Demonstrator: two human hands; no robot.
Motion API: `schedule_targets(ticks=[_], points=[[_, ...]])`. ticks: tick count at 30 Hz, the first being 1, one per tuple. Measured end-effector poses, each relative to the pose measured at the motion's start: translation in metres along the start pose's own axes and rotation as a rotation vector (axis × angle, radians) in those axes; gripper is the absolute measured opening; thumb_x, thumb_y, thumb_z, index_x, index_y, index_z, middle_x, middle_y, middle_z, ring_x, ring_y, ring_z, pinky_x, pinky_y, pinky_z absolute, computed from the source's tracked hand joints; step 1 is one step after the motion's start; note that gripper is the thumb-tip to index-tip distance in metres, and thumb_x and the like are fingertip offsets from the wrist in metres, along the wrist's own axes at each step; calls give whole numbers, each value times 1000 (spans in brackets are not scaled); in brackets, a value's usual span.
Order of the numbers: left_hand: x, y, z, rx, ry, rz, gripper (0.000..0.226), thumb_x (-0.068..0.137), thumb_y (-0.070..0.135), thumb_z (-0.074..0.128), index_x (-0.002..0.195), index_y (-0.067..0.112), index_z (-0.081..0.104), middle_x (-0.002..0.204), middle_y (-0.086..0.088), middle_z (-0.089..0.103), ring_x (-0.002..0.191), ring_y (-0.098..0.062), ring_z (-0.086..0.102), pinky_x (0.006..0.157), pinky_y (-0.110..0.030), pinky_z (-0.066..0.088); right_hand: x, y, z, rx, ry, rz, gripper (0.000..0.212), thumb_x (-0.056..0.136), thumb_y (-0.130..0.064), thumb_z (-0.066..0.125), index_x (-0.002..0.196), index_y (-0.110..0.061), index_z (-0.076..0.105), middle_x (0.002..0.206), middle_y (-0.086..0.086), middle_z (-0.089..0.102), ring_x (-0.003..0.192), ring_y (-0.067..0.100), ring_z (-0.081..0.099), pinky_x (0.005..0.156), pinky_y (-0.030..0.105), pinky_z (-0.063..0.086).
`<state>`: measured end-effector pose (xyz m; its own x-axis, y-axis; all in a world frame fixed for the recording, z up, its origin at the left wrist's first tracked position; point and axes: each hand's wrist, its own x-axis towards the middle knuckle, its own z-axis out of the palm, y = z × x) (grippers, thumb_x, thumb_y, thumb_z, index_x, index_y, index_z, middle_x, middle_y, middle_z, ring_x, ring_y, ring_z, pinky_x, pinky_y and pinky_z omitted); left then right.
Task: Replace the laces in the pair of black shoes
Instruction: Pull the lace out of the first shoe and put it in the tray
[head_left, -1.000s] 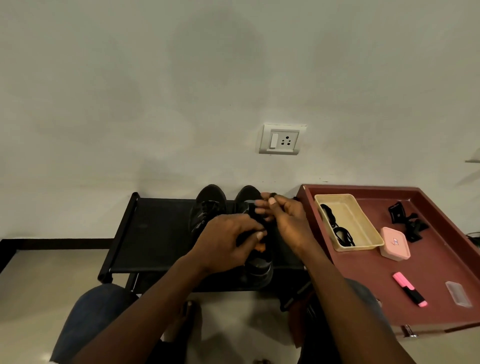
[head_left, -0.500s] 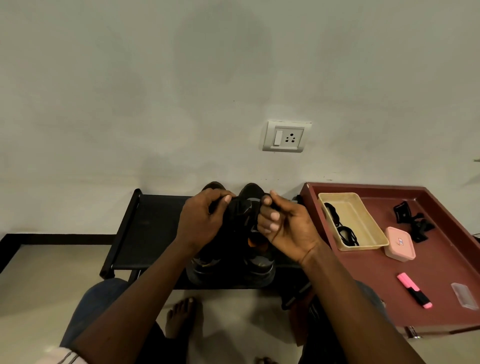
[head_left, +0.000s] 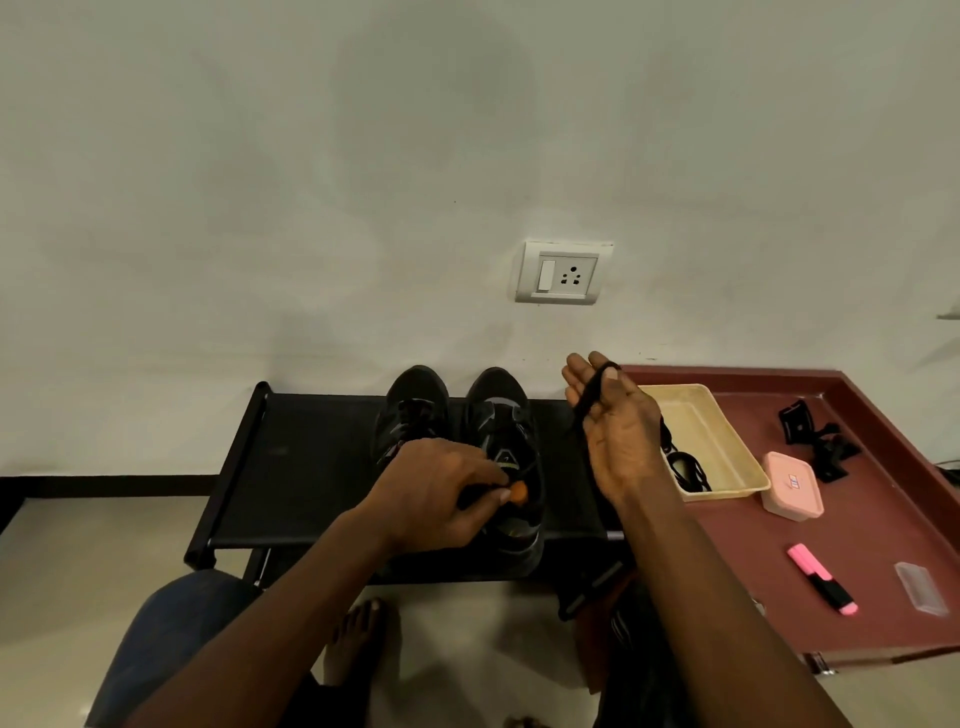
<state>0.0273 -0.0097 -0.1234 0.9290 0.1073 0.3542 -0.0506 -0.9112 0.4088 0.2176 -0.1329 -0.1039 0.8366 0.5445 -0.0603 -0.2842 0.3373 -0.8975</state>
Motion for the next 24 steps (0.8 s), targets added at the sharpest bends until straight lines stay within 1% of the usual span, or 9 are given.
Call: schedule_targets(ticks=[2,4,7,9,11,17,19,21,24], points=[[2,6,-2,-81,87,17,17,98,34,63,108,28,76,91,18,72,79,4,63,79,-11,44,-2,4,1,-385,-3,-87,27,111,-19,46,125,-14,68,119,-7,75,121,11,68,110,37,50],[7,11,-6,-182,232,5,15,100,26,64,108,21,76,93,19,71,81,4,64,77,-12,47,-9,9,6,-656,-122,-108,28,110,-24,48,120,-17,73,108,-22,75,113,0,68,108,37,52],[11,10,-14,-274,462,-47,15,101,16,63,109,11,75,94,14,72,83,-3,69,75,-20,54,-24,16,15,-779,-383,-31,31,111,-32,46,108,-22,76,99,-3,78,98,14,74,95,46,60],[11,5,-18,-271,562,-122,16,101,13,61,108,9,75,91,13,71,81,-5,69,73,-25,57,-32,19,22,-737,-507,34,40,111,-37,43,98,-15,74,81,6,73,76,26,71,74,49,60],[9,-3,-19,-312,635,-237,16,101,14,61,107,9,75,87,9,72,77,-10,69,70,-31,58,-36,20,28,-672,-556,84,47,111,-39,41,89,-11,71,66,6,62,61,24,59,61,41,51],[7,-30,-14,-382,689,-497,13,101,18,66,105,14,78,77,6,72,70,-13,70,71,-42,61,-33,16,34,-340,-562,304,38,103,-38,48,76,-16,63,57,-2,40,48,12,35,57,35,22],[5,-39,-11,-347,624,-550,13,100,24,67,104,19,78,78,8,73,72,-9,70,73,-41,61,-32,14,34,-139,-558,360,34,102,-35,51,77,-14,61,56,-3,40,47,10,37,54,31,25],[2,-43,-8,-212,466,-520,14,99,32,67,105,25,78,86,12,75,77,-4,69,75,-36,61,-32,11,35,73,-506,400,35,104,-31,49,78,-14,65,57,-3,45,47,10,42,52,24,36],[2,-41,-4,-48,216,-430,16,99,38,64,107,33,76,96,16,72,84,-2,64,80,-32,57,-27,9,33,306,-367,406,31,101,-28,52,91,-9,74,69,1,60,60,13,58,58,24,51]])
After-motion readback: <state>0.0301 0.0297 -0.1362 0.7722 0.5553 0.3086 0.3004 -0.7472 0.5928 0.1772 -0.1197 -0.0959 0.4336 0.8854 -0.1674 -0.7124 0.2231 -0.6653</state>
